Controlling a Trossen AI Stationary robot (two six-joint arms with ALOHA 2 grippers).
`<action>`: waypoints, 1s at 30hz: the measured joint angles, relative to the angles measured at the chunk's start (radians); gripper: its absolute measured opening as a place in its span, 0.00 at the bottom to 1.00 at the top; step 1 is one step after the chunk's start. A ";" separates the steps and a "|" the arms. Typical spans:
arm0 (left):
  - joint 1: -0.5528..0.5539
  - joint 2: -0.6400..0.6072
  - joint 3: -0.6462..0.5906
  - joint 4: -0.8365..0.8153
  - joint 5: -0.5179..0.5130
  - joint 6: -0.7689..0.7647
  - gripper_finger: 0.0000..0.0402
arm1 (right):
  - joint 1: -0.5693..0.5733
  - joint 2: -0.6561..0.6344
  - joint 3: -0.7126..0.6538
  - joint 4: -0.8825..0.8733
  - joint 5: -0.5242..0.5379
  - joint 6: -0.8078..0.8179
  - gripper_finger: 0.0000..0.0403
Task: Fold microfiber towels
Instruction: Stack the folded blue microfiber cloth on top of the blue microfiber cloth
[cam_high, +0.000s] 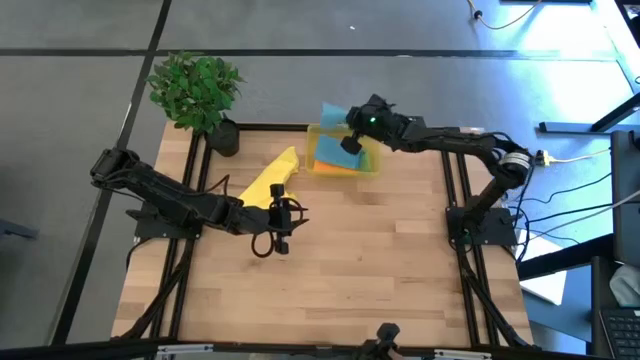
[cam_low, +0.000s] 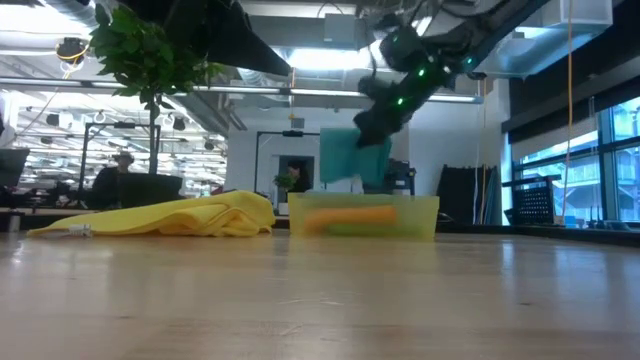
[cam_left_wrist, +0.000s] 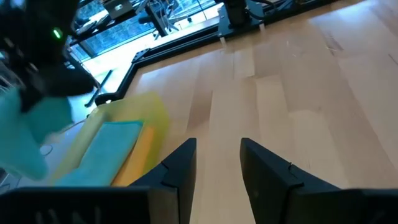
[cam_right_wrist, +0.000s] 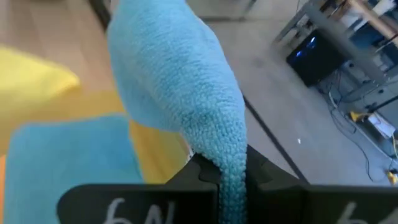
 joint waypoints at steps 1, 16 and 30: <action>-0.002 0.000 0.000 0.000 0.000 0.000 0.28 | 0.008 0.020 0.000 -0.001 0.007 0.000 0.04; -0.004 0.000 0.000 -0.009 0.005 -0.004 0.28 | 0.172 0.057 -0.002 -0.183 0.033 -0.163 0.03; -0.005 0.000 0.000 -0.010 0.009 -0.026 0.28 | 0.179 0.057 -0.059 -0.254 -0.172 -0.144 0.14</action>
